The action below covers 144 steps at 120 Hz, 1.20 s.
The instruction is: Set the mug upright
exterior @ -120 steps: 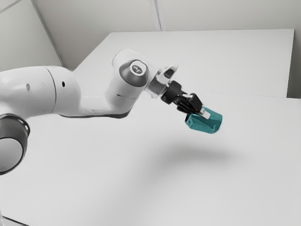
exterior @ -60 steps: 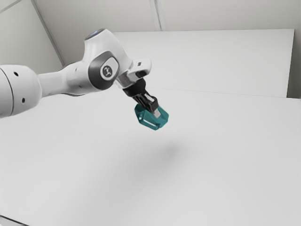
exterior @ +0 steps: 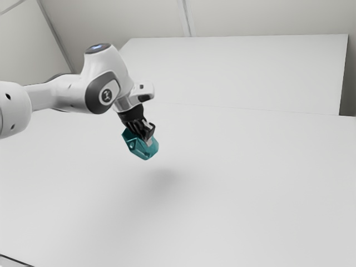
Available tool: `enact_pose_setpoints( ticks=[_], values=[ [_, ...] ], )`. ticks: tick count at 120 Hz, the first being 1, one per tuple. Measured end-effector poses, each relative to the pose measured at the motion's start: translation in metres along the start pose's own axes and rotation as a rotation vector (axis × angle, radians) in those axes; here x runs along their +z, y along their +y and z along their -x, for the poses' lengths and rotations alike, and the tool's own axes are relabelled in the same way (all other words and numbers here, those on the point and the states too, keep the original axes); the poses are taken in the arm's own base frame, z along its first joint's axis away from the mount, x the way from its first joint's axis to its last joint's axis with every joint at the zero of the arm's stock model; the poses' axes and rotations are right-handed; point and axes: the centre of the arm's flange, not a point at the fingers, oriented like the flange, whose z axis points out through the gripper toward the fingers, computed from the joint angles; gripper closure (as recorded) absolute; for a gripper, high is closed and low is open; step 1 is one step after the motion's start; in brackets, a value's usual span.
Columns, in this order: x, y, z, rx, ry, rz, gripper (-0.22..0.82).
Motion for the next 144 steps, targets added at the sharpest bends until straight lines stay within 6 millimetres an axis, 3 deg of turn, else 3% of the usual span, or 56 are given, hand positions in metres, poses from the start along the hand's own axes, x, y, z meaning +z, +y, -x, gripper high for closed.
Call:
enact_pose_setpoints(
  ticks=[48,59,93,144],
  values=[
    [0.041,-0.038,0.009,-0.113,-0.097,-0.065,0.79],
    [0.048,-0.034,0.008,-0.117,-0.108,-0.068,0.79],
    [0.07,0.006,0.016,-0.084,-0.152,-0.064,0.79],
    [0.092,-0.02,0.028,-0.168,-0.196,-0.067,0.79]
  ],
)
